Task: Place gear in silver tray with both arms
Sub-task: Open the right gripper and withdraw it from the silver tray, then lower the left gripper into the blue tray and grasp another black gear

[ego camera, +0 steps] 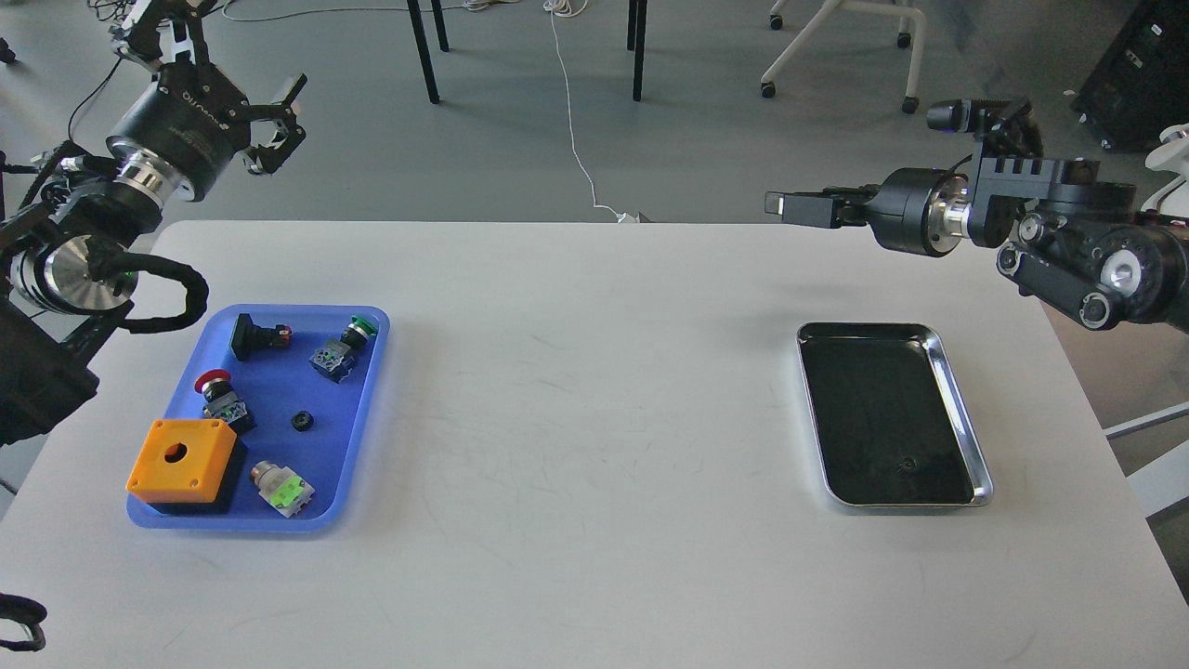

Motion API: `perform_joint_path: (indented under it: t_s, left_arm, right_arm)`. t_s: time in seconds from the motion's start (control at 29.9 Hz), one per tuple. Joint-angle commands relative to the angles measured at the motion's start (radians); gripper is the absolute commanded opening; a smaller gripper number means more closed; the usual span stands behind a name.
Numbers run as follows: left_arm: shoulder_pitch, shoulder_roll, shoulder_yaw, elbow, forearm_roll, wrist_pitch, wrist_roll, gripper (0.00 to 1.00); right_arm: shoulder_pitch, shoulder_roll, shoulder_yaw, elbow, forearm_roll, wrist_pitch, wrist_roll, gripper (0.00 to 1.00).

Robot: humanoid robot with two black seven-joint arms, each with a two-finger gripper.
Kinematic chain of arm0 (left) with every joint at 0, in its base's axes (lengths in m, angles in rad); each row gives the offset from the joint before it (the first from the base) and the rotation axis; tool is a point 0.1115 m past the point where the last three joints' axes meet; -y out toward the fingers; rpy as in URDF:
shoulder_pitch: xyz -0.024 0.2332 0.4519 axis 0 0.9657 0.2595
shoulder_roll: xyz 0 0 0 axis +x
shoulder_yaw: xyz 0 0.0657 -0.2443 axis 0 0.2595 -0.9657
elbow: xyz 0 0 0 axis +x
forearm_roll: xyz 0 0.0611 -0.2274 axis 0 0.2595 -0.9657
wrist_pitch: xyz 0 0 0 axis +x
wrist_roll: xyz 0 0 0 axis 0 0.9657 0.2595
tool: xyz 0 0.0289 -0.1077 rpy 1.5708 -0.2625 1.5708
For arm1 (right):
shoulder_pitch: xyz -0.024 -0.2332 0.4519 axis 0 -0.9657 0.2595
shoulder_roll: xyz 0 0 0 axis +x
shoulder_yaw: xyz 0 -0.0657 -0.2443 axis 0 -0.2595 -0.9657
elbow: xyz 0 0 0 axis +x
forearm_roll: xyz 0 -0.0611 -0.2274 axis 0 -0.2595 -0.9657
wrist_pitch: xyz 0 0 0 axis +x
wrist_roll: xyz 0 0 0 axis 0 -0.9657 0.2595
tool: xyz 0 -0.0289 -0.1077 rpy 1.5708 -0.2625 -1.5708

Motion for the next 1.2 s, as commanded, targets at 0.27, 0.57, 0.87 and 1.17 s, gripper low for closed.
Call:
perform_joint_path:
  t_s: [0.27, 0.57, 0.87, 1.17]
  left_arm:
    - [0.005, 0.192, 0.079, -0.275, 0.462, 0.001, -0.007, 0.98]
    - [0.031, 0.339, 0.204, -0.514, 0.804, 0.082, -0.01, 0.98]
    - [0.108, 0.393, 0.241, -0.599, 1.382, 0.186, -0.012, 0.98]
    - [0.226, 0.393, 0.267, -0.565, 1.866, 0.372, -0.03, 0.91]
  right_arm:
    - [-0.101, 0.207, 0.399, -0.039, 0.269, -0.109, 0.0, 0.98]
    - [-0.132, 0.218, 0.5, -0.036, 0.674, -0.115, 0.0, 0.98]
    - [-0.28, 0.209, 0.755, -0.026, 1.02, -0.045, 0.0, 0.98]
    - [-0.581, 0.183, 0.951, 0.192, 1.164, 0.075, 0.0, 0.98]
